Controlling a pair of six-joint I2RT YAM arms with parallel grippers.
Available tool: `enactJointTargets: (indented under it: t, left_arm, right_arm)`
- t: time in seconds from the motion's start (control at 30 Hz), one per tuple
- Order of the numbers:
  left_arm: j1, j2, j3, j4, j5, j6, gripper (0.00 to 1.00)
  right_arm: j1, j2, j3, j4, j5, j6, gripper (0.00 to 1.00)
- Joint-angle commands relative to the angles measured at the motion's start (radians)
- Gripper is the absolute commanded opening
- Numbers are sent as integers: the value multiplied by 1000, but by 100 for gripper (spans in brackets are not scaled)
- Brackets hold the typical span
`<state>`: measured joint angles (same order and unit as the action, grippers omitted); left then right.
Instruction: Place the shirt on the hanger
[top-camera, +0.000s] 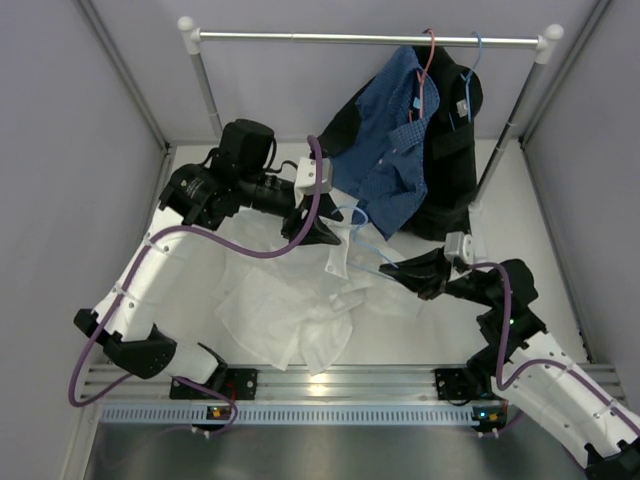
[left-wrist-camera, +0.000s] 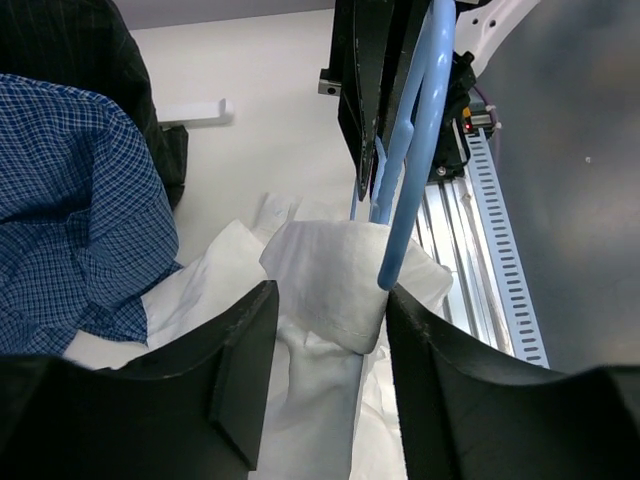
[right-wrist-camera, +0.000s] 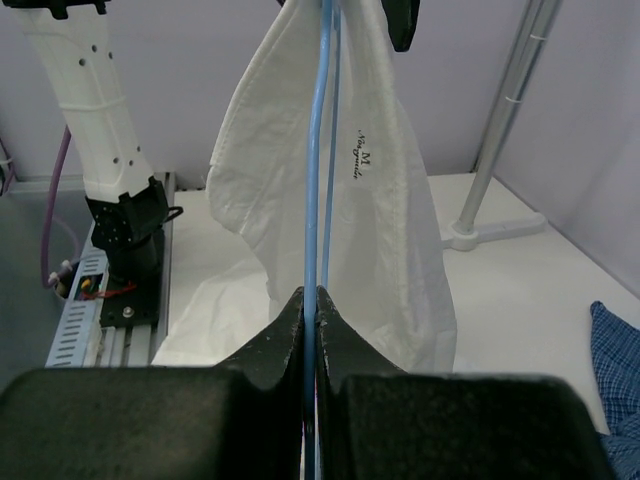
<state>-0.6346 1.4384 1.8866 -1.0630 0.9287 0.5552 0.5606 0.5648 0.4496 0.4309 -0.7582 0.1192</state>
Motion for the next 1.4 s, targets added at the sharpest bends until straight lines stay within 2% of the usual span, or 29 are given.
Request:
enactJointTargets:
  t: [0.0, 0.27, 0.3, 0.33, 0.4, 0.47, 0.6, 0.63, 0.67, 0.7, 0.73, 0.83, 0.87, 0.9, 0.97, 1.0, 1.2, 1.3, 1.33, 1.37]
  left_arm:
    - [4, -3, -4, -14, 67, 11, 50]
    - [4, 4, -7, -38, 99, 17, 46]
    - [4, 2, -9, -40, 101, 17, 41]
    - [4, 2, -9, -40, 101, 17, 23]
    - [4, 2, -9, -40, 107, 17, 8]
    - [4, -1, -9, -40, 113, 18, 0]
    - [4, -9, -17, -40, 113, 35, 0]
    - [4, -13, -17, -40, 105, 46, 0]
    - [6, -16, -17, -40, 98, 51, 0]
    - [6, -24, -15, -40, 72, 55, 0]
    - [6, -27, -12, -38, 58, 55, 0]
    - [4, -62, -21, -6, -25, -1, 0]
    - [4, -76, -29, 11, -49, -14, 0]
    - [4, -88, -37, 18, -69, -23, 0]
    - [4, -143, -85, 43, -126, -69, 0]
    - [4, -163, -108, 93, -151, -87, 0]
    - [4, -346, -334, 356, -439, -285, 0]
    - [4, -388, -362, 394, -466, -316, 0]
    - [4, -391, -360, 394, -455, -325, 0]
    - [4, -397, -360, 393, -441, -328, 0]
  right_arm:
    - [15, -22, 81, 13, -32, -58, 0]
    - [15, -6, 107, 11, -52, -66, 0]
    - [15, -6, 112, 11, -53, -67, 0]
    - [15, -6, 112, 9, -56, -72, 0]
    - [15, -8, 113, 6, -61, -75, 0]
    - [15, -11, 113, 0, -66, -84, 0]
    - [15, -20, 106, -3, -47, -84, 0]
    - [15, -29, 103, -6, -35, -82, 5]
    - [15, -35, 101, -14, 0, -82, 18]
    - [15, -52, 90, -18, 67, -67, 84]
    - [15, -66, 83, -29, 68, -56, 99]
    - [15, -150, 71, -176, 274, -12, 99]
    - [15, -173, 58, -225, 422, 15, 99]
    - [15, -199, 51, -330, 498, 49, 99]
    - [13, -258, 20, -424, 668, 178, 99]
    - [13, -270, 8, -489, 677, 224, 99]
    - [13, -344, -92, -503, 649, 414, 87]
    - [13, -329, -172, -359, 504, 492, 77]
    - [13, -289, -195, -300, 467, 508, 71]
    - [15, -261, -234, -156, 397, 522, 68]
